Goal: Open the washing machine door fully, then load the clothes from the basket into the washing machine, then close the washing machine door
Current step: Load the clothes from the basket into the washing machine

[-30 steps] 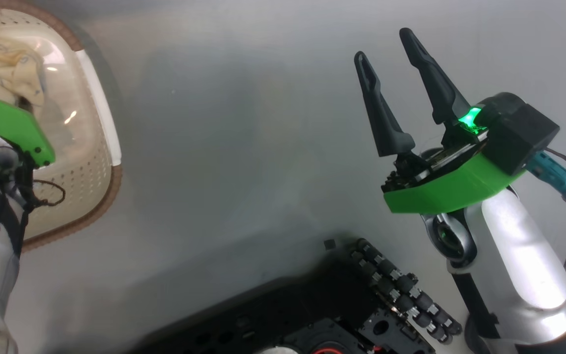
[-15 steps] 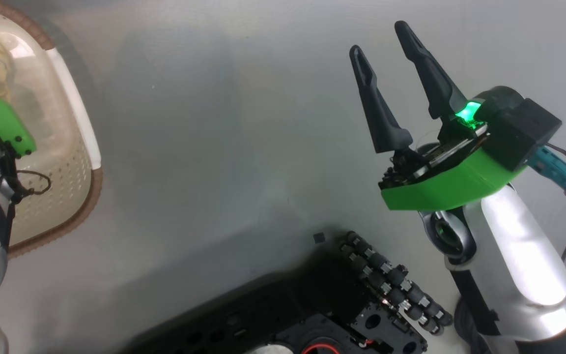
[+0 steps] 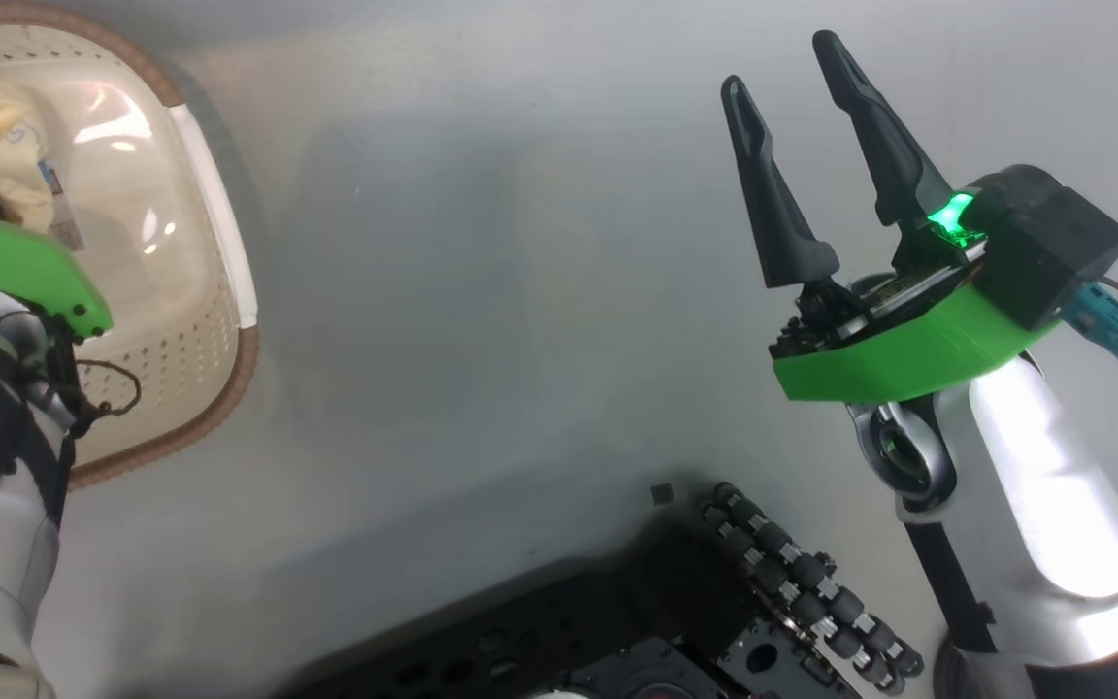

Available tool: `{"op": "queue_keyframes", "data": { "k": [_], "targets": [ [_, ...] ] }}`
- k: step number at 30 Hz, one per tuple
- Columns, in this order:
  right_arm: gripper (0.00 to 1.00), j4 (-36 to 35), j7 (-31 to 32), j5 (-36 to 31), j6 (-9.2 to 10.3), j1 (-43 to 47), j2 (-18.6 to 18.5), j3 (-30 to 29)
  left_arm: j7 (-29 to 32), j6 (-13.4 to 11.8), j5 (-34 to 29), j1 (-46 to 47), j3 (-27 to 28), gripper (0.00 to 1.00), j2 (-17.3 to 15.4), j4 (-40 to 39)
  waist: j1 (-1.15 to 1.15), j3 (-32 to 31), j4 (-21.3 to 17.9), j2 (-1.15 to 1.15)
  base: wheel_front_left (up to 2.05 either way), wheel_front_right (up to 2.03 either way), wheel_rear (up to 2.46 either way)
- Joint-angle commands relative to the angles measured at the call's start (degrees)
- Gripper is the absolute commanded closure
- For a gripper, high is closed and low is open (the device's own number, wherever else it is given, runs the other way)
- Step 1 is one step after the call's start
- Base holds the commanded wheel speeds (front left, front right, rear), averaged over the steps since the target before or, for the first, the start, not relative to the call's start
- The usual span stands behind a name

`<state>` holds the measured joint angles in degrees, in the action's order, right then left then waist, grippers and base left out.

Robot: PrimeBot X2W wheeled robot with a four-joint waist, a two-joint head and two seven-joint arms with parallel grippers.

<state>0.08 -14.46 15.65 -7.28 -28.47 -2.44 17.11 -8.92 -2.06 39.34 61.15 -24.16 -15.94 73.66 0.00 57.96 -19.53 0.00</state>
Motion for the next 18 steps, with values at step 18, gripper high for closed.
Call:
{"op": "queue_keyframes", "data": {
  "k": [18],
  "targets": [
    [0.0,-0.03,-0.53,-4.1,-0.21,8.11,-0.43,-4.22,-6.06,-4.77,-4.61,-10.13,2.42,1.0,0.62,-14.71,0.0,-13.75,6.16,0.0,0.0,0.0,0.0]
  ]
}}
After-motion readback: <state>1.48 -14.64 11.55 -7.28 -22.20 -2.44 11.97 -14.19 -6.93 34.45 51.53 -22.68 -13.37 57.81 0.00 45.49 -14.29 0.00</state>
